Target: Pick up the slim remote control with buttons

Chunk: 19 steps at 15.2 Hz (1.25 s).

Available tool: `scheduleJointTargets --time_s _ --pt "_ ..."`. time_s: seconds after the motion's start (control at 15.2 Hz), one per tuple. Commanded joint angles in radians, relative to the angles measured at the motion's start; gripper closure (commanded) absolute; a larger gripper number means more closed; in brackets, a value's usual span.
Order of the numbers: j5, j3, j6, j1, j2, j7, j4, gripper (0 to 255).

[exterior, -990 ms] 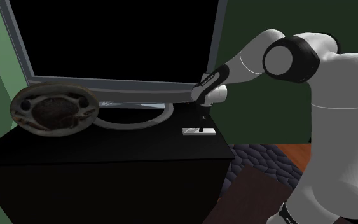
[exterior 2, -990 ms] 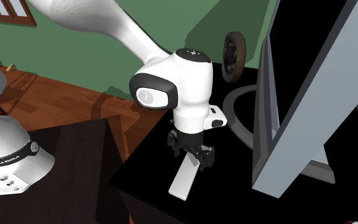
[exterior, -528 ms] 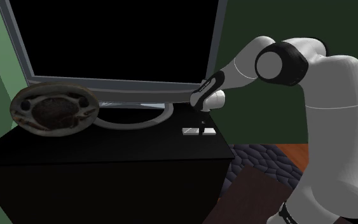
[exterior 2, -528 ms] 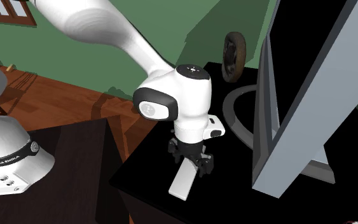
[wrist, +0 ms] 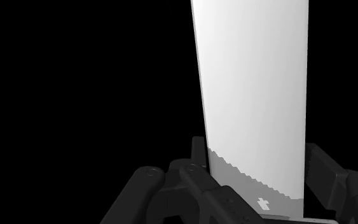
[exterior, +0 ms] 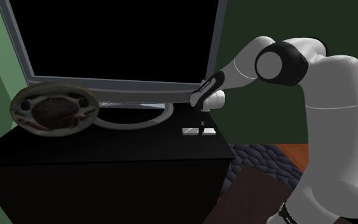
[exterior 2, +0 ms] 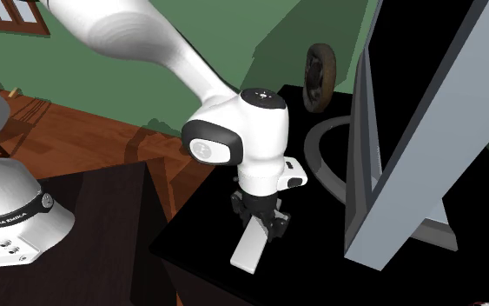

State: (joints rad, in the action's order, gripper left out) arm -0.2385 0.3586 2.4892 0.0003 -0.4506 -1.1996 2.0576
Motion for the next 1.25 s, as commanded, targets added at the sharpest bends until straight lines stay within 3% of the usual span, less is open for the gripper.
scheduleJointTargets --time_s 0.0,1.19 --pt "0.0 0.0 0.0 0.0 -0.001 0.001 0.001 255" --pt "0.086 0.049 -0.158 0.037 0.145 0.057 -0.021 255"
